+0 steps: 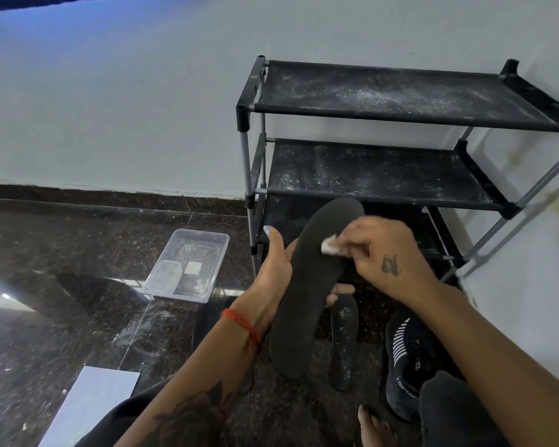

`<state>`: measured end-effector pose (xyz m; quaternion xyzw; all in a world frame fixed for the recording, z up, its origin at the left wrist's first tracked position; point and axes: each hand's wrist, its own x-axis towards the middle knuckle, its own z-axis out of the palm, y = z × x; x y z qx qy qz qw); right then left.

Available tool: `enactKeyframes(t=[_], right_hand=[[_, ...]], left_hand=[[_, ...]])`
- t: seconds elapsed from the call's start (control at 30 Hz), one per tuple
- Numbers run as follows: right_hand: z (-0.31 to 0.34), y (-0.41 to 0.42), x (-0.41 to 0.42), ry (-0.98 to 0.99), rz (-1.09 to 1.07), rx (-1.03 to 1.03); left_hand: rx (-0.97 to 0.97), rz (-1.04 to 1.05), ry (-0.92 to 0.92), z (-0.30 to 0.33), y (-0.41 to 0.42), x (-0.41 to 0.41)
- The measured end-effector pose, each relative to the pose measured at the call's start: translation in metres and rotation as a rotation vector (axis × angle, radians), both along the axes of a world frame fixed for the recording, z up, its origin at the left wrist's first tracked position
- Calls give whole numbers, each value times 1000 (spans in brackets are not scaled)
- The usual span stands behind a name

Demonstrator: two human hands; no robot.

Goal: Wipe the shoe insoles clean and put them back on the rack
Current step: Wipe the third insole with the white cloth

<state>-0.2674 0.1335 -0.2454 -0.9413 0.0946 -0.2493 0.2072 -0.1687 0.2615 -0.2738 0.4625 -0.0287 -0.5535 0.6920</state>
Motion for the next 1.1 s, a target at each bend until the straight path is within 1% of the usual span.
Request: enactKeyframes(t=[0.07,0.1,0.17,0.23,0.33,0.4,0.47,0.5,0.53,0.6,0.63,0.7,0.77,0.83,0.9,0.97,1.0,1.03,1.1], right_hand=[[-1,2,7,-135,-149,42],[-1,4,11,-138,-193,46],[-4,11,19,-57,-217,35],[-6,20,22,10,-172,6],[-4,31,22,41,-40,-28],[2,31,19,122,81,87],[10,26,12,199,162,276],[12,21,9,179,150,334],[13,15,6,112,96,356],[10,2,5,-54,-90,294],[7,0,6,-94,-172,250],[-2,2,10,-73,-213,185],[-10,11,15,-31,-146,159],[-13,20,18,1,-55,180],[-10,26,16,44,61,259],[-3,28,10,136,194,370],[-1,25,7,185,243,363],[2,21,4,232,272,312],[3,9,0,268,272,199]], left_hand=[[-32,-45,31,1,1,-3],[-31,-69,27,0,1,-4],[1,-107,-16,-1,1,-6],[35,-110,-72,0,0,-8],[85,-65,-109,-1,-1,-5],[90,-16,-75,-1,-1,0],[70,23,-21,0,-2,1],[59,48,3,1,-2,2],[45,57,25,1,-2,2],[10,52,81,2,-1,1],[-3,49,94,3,-1,0],[-12,46,94,3,-1,-2],[7,57,71,1,0,-2],[44,84,22,-1,0,1],[70,97,-11,1,2,3],[93,115,-32,2,2,6],[99,120,-41,2,1,6],[102,123,-50,2,1,6],[97,120,-57,2,1,4]])
